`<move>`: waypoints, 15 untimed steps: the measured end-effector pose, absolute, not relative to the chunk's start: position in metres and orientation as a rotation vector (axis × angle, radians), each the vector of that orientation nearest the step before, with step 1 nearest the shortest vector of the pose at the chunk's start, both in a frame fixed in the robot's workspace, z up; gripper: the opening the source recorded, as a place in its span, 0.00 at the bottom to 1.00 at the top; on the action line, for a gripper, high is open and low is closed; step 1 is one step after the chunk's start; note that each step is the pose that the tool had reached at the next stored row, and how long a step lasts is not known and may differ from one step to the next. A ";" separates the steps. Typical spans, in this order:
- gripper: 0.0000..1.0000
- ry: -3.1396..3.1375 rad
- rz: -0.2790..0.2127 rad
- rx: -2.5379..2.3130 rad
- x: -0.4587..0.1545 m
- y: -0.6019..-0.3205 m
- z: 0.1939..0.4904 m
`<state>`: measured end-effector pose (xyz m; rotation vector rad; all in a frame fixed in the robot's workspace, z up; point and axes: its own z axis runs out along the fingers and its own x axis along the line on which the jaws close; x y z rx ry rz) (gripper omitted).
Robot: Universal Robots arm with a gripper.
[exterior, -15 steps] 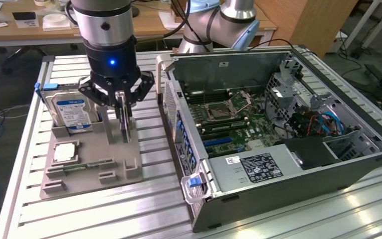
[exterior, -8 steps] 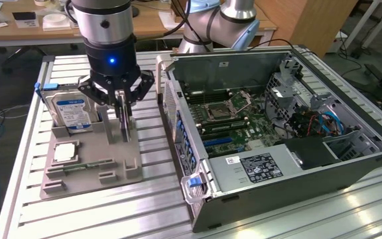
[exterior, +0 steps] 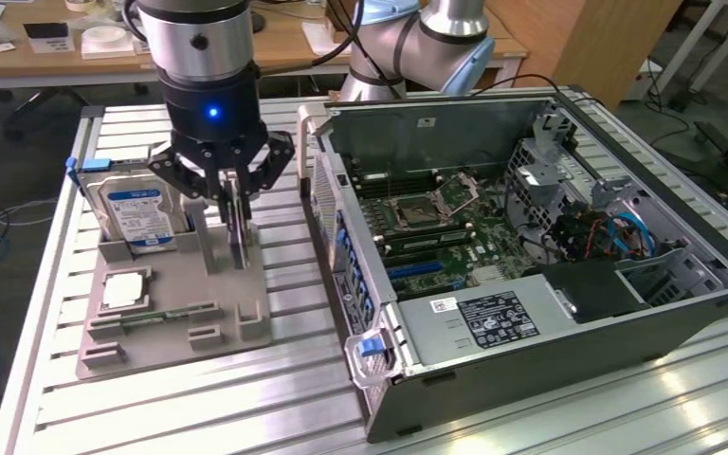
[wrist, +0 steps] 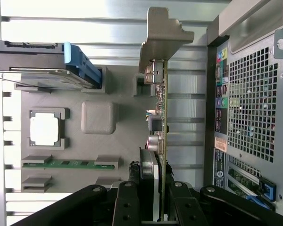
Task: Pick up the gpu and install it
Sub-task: 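Pick up the gpu and move the gpu toward the slot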
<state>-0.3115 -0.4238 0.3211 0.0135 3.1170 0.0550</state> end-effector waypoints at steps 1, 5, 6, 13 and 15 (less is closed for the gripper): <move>0.28 3.117 0.055 0.014 -0.312 -0.424 0.321; 0.28 3.117 0.054 0.014 -0.312 -0.424 0.323; 0.28 3.117 0.054 0.014 -0.312 -0.424 0.323; 0.28 3.117 0.053 0.014 -0.312 -0.424 0.325; 0.28 3.117 0.053 0.013 -0.312 -0.424 0.326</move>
